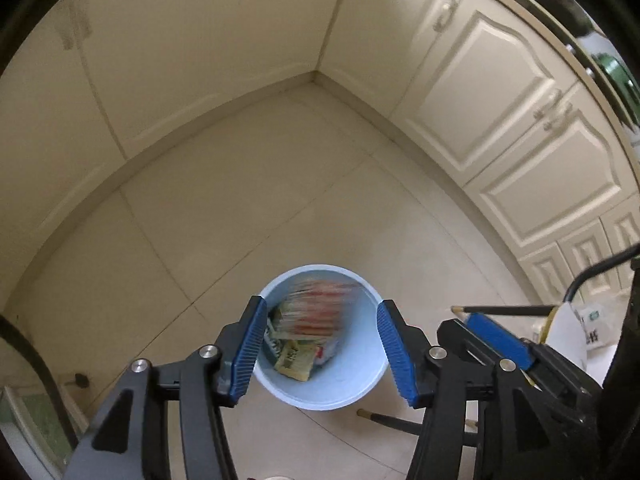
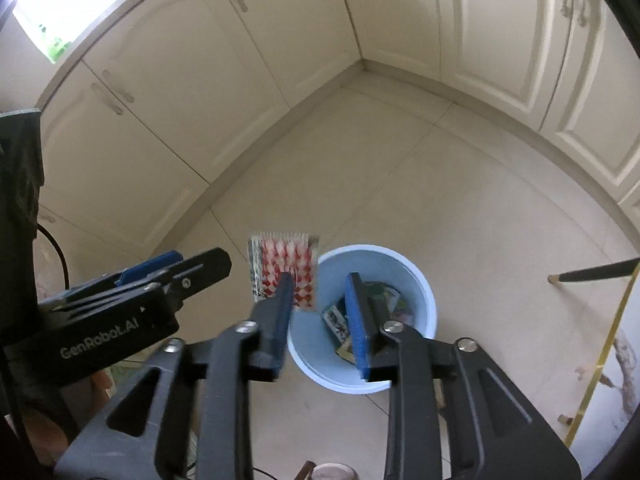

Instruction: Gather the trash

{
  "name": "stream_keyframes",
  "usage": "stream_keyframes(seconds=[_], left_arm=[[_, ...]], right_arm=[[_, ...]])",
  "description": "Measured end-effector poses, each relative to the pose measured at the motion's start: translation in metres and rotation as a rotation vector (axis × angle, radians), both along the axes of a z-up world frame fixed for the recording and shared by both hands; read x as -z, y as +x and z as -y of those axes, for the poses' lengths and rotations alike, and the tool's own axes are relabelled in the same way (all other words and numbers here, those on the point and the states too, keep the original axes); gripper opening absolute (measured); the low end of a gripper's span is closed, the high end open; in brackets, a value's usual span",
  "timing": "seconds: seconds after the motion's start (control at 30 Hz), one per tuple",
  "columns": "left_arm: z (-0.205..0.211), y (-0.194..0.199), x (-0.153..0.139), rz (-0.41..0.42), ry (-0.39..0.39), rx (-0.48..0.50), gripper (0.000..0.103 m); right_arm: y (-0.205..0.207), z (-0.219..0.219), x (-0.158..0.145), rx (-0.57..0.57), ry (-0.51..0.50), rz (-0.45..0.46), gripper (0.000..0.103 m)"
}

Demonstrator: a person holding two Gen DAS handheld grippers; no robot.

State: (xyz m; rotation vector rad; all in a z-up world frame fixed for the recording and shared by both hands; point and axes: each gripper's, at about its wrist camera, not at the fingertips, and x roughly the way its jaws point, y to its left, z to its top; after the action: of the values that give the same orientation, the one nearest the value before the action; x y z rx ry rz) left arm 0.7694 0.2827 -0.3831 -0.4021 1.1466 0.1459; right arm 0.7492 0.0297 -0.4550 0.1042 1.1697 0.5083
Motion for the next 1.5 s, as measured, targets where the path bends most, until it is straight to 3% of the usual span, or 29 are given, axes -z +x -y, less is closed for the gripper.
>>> stream_keyframes(seconds=[0.1,0.37,0.53,0.7,0.77,0.9,1.07,1.3,1.37,1.5], left_arm=[[-0.002,-0.008,-0.009,0.009,-0.015,-0.019,0.054],[-0.003,-0.072,-0.073,0.095,0.018,0.005,0.054],[0.016,-0.128,-0.151,0.234,0.136,-0.012,0.055],[0.062,-0.198,-0.250,0.475,0.275,-0.034,0.071],[0.086,-0.230,-0.291,0.589,0.310,-0.041,0.082],[0.142,-0.290,-0.353,0.786,0.351,-0.020,0.091],[0.214,-0.366,-0.414,0.992,0.315,0.012,0.101],[0.285,-0.464,-0.451,1.066,0.313,0.119,0.102],[0.287,-0.489,-0.453,1.071,0.308,0.131,0.102],[0.260,-0.575,-0.461,1.088,0.343,0.147,0.103]], right_arm=[[-0.008,-0.005,-0.009,0.007,-0.020,0.027,0.056],[-0.035,-0.005,-0.059,0.031,-0.083,0.124,0.068],[-0.066,-0.001,-0.118,0.074,-0.079,0.209,0.089],[-0.118,0.016,-0.211,0.131,-0.065,0.379,0.103],[-0.141,0.026,-0.250,0.148,-0.057,0.465,0.103],[-0.193,0.062,-0.331,0.224,-0.081,0.640,0.103],[-0.262,0.117,-0.419,0.354,-0.176,0.845,0.103],[-0.356,0.184,-0.484,0.509,-0.274,0.972,0.103],[-0.384,0.198,-0.493,0.531,-0.263,0.993,0.103],[-0.425,0.219,-0.503,0.539,-0.217,0.983,0.103]])
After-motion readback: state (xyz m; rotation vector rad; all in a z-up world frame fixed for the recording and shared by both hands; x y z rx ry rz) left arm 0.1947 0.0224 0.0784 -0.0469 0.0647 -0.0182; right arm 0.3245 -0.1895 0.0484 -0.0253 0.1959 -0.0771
